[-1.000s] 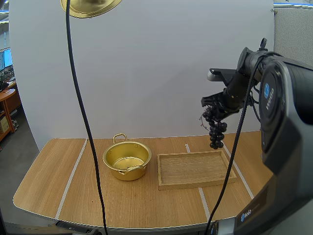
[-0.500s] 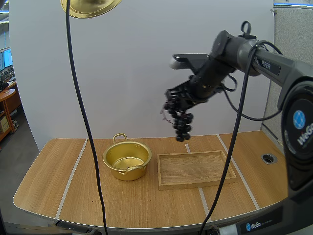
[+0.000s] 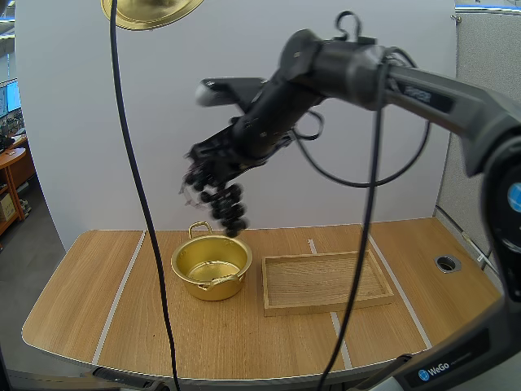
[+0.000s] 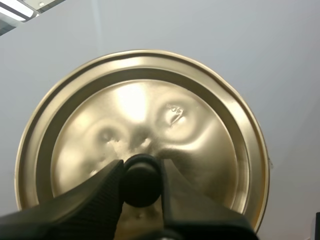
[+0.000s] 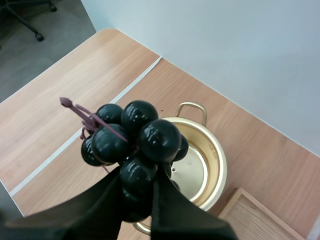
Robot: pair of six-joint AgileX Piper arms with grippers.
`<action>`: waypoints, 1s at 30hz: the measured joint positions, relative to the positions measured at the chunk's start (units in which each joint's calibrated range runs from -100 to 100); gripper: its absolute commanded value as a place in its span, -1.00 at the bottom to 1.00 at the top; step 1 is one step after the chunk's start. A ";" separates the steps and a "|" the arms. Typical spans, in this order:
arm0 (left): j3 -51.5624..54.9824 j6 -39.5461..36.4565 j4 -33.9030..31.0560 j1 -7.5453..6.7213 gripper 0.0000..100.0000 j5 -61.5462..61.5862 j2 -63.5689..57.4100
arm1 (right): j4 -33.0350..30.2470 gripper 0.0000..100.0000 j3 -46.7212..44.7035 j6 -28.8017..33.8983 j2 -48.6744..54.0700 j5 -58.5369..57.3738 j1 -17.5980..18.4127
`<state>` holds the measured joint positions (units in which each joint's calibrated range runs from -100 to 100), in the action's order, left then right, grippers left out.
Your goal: Open the pot, put the grape inside, and close it
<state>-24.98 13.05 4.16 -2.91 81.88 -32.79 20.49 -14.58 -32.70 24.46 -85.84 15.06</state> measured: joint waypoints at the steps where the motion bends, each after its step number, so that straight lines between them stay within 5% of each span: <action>1: 0.00 0.00 0.00 0.00 -1.00 0.00 0.00 | -0.02 -1.00 0.00 0.10 -0.51 0.00 0.24; 30: 0.00 -0.02 -0.11 0.00 -1.00 0.00 0.00 | 0.11 -1.00 0.00 -0.81 -19.15 11.10 1.34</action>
<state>-24.98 13.03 4.06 -2.91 81.88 -32.79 20.60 -14.58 -33.51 5.31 -74.74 16.41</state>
